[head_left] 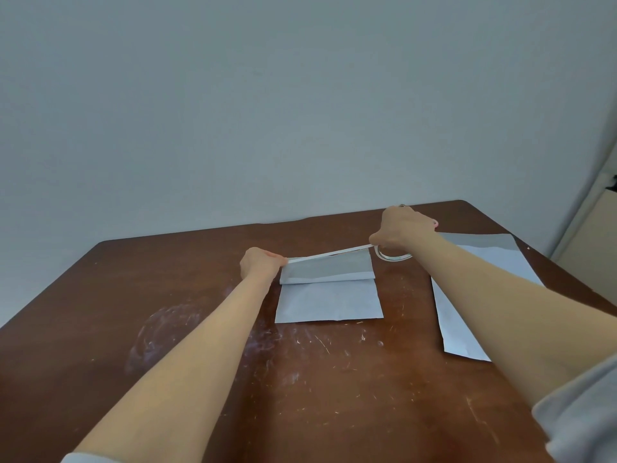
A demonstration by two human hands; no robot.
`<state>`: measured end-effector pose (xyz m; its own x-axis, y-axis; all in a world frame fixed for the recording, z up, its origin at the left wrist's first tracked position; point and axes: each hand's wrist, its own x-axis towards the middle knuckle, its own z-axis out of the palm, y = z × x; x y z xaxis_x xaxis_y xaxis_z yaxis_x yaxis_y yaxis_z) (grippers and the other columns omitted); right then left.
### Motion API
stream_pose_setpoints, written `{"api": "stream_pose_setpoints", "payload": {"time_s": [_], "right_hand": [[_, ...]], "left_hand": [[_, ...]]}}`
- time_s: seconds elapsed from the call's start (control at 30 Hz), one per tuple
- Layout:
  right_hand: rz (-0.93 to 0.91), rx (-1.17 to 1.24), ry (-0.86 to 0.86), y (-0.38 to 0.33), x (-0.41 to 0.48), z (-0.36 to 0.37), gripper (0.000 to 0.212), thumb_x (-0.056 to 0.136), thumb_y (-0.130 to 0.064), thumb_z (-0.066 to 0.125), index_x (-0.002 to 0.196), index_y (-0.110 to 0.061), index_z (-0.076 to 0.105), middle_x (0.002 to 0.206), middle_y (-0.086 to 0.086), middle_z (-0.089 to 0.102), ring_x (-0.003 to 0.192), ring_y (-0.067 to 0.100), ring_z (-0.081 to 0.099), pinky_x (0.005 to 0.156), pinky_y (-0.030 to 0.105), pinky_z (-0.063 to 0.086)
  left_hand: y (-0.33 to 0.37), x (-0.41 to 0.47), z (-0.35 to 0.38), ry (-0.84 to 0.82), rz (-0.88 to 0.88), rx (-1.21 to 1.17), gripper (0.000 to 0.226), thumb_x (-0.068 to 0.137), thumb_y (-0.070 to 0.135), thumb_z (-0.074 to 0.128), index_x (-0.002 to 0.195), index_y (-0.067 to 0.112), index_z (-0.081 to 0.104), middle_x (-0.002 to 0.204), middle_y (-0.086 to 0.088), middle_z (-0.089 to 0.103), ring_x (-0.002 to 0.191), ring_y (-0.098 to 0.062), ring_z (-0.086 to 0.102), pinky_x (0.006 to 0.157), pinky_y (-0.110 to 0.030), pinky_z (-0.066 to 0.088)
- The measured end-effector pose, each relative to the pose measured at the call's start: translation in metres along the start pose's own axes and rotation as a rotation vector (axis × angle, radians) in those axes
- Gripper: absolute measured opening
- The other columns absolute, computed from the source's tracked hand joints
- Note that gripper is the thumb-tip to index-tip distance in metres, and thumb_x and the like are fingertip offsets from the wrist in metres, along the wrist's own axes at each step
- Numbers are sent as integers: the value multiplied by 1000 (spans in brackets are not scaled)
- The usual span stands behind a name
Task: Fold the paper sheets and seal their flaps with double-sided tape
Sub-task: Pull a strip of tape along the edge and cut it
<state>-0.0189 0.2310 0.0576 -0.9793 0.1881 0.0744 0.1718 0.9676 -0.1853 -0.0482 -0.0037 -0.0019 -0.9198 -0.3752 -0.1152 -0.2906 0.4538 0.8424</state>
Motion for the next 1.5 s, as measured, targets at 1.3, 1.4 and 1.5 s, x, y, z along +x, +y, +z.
{"api": "stream_pose_setpoints", "payload": {"time_s": [1.3, 1.4, 1.5], "right_hand": [[-22, -40, -16, 6, 10, 13, 25, 81, -30, 64, 67, -14, 50, 68, 1, 53, 78, 25, 58, 70, 30, 39], [-23, -49, -6, 6, 10, 13, 26, 80, -29, 63, 65, -14, 48, 67, 0, 52, 77, 25, 57, 71, 30, 38], [-28, -60, -10, 5, 10, 14, 24, 80, -27, 62, 65, -15, 48, 67, 1, 52, 78, 26, 57, 74, 32, 38]], "left_hand": [[2, 12, 13, -110, 70, 455, 31, 77, 18, 71, 60, 8, 47, 63, -4, 51, 52, -16, 47, 45, -23, 34], [2, 9, 10, -129, 76, 446, 24, 76, 18, 70, 65, 6, 53, 77, -10, 60, 53, -17, 48, 45, -23, 35], [3, 5, 13, -107, 124, 462, 25, 80, 16, 66, 101, 5, 64, 118, -16, 56, 76, -24, 54, 56, -27, 41]]}}
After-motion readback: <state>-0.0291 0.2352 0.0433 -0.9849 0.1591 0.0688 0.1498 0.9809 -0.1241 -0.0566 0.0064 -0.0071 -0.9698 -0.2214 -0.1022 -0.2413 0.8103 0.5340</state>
